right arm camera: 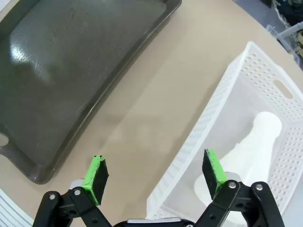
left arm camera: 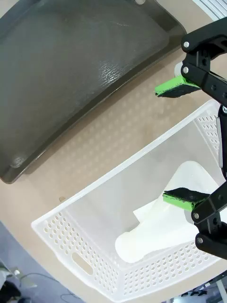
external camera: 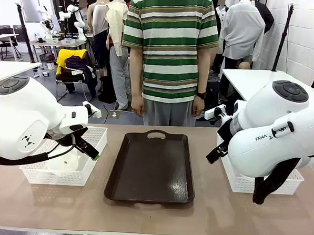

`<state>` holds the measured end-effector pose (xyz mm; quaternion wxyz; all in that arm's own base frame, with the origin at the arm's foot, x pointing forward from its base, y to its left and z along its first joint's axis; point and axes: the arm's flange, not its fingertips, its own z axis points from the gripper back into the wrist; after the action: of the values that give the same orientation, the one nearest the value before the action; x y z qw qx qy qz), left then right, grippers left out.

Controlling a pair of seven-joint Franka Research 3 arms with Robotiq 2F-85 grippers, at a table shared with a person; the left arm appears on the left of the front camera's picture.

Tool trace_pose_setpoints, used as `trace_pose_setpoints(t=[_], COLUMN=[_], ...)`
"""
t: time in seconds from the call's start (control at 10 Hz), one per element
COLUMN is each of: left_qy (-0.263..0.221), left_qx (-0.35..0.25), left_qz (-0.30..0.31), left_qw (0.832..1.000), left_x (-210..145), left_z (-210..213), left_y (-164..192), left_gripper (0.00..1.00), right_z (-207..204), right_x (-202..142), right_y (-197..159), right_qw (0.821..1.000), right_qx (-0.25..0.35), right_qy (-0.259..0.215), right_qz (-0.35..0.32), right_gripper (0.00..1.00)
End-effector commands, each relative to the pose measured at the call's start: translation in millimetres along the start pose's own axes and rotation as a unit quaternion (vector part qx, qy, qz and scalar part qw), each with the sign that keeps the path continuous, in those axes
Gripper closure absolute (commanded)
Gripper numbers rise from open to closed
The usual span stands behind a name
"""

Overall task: Prepare the laboratory tools.
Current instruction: Pick up the Big flask that the person points to.

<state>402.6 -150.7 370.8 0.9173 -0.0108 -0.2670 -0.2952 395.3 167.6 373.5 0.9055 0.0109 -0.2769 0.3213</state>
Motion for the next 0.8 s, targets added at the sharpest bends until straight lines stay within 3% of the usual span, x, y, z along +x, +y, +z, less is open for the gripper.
trace_pose_setpoints(t=[0.0,0.7], left_qy=[0.000,0.000], left_qx=[0.000,0.000], left_qz=[0.000,0.000], left_qw=[1.000,1.000], left_x=[0.1,0.1], left_z=[0.2,0.2], left_y=[0.0,0.0], left_gripper=[0.00,0.00], right_z=[0.0,0.0], right_x=[0.0,0.0], right_y=[0.0,0.0], right_qw=[1.000,1.000], right_qx=[0.000,0.000], right_qy=[0.000,0.000], right_qz=[0.000,0.000], right_gripper=[0.00,0.00])
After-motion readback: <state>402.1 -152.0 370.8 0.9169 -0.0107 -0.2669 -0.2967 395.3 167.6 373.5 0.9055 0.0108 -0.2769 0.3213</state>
